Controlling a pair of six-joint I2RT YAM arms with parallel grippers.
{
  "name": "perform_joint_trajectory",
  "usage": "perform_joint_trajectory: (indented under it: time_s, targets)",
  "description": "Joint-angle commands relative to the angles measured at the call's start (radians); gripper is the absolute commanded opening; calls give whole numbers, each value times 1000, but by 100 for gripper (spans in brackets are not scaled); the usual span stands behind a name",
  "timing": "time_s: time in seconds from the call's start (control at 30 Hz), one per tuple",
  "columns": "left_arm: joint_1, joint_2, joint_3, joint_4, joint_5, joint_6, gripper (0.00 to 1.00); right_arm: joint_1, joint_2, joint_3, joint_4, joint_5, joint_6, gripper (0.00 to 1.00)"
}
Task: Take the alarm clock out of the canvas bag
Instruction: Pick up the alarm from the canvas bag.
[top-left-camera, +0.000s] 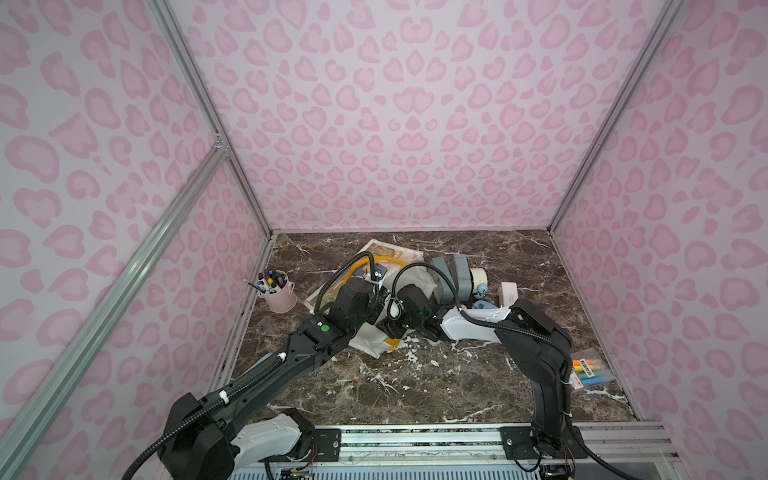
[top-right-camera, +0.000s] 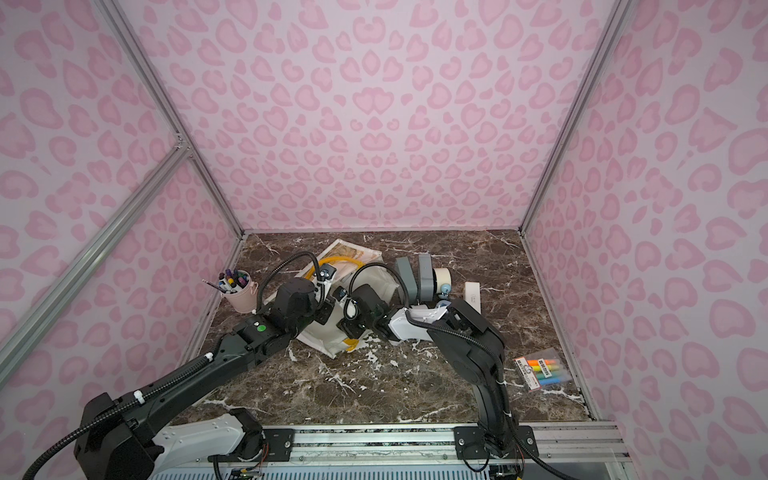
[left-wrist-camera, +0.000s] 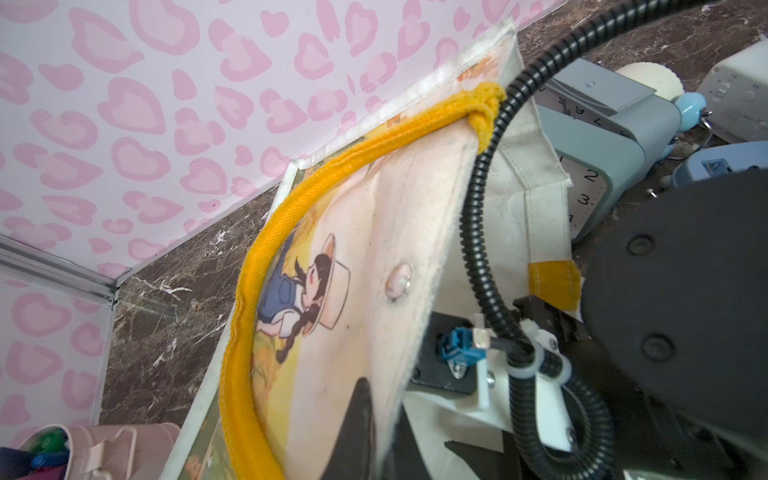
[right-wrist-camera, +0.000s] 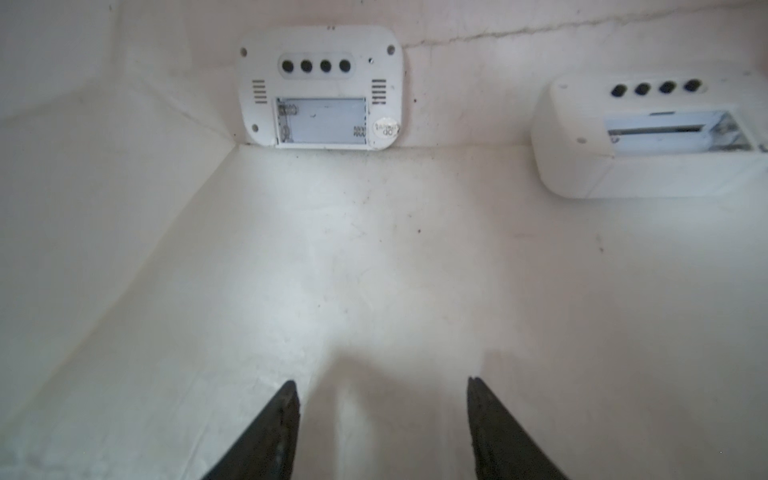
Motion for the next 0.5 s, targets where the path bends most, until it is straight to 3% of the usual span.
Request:
perform_joint_trajectory:
  time_s: [0.0,0.13,0.33,0.47]
  targets:
    - [0,0,20,-19,7,0,3,-25,42,54,51,56,154,76]
    - [-6,16,36,-16,55,-19,3,-38,88,125,69,138,212,82]
    - [-17,49,48,-22,110,-3,3,-50,188,230,74,216,76,88]
    - [-26,66,63,-32,118,8,3,-87,243,347,-34,213,181,95]
